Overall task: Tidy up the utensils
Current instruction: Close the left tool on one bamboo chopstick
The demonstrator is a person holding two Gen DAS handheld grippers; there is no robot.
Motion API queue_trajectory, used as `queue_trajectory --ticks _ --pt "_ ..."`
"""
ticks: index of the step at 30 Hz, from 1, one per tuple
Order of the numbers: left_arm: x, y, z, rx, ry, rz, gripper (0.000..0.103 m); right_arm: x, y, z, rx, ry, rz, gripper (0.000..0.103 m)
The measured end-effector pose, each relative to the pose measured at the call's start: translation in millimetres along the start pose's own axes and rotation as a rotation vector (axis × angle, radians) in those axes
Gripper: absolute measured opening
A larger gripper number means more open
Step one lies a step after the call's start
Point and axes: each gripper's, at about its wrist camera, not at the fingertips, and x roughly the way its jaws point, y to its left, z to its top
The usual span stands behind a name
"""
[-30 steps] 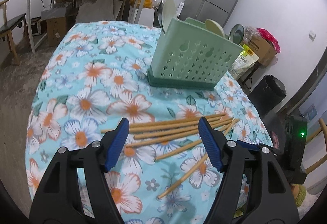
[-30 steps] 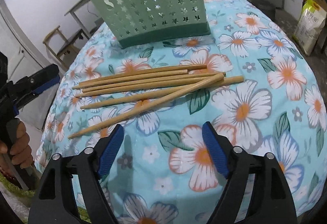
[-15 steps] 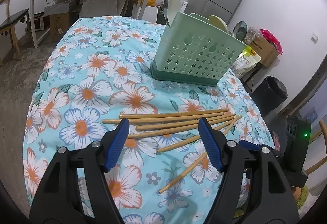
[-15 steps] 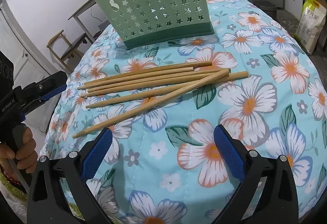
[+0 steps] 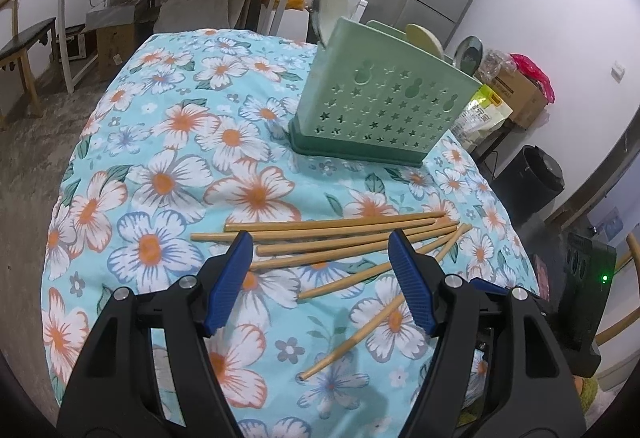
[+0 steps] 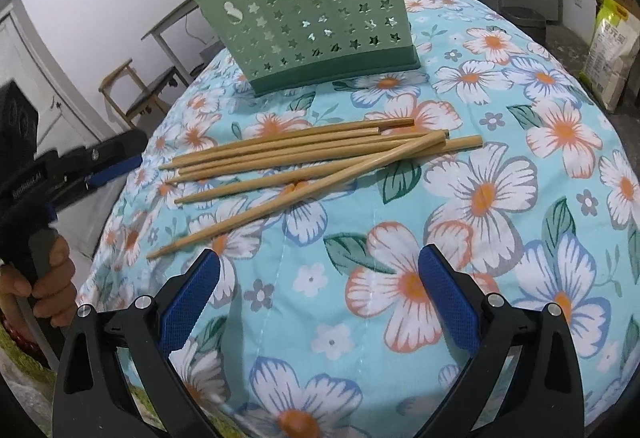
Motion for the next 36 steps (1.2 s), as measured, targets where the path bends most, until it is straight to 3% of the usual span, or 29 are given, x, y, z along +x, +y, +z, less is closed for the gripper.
queue_trajectory --ticks 5,16,28,36 --pt "2.0 -13.1 0.0 0.035 -0.005 0.003 0.066 -4.5 2.6 0.6 -0.045 0.004 -0.052 0.097" --pt "9.2 -41.5 -2.9 0.170 0.008 -0.008 0.066 -21.1 -21.2 11.8 -0.137 -0.040 -0.296 0.097" --pt "29.0 -78.0 -8.6 0.355 0.068 -0.038 0.066 -23.3 -47.4 18.6 -0.130 -0.029 -0.362 0.097" --pt "39.2 -107.0 -17.4 0.538 0.091 -0.059 0.066 -24.9 -63.1 23.0 -0.104 -0.028 -0.385 0.097"
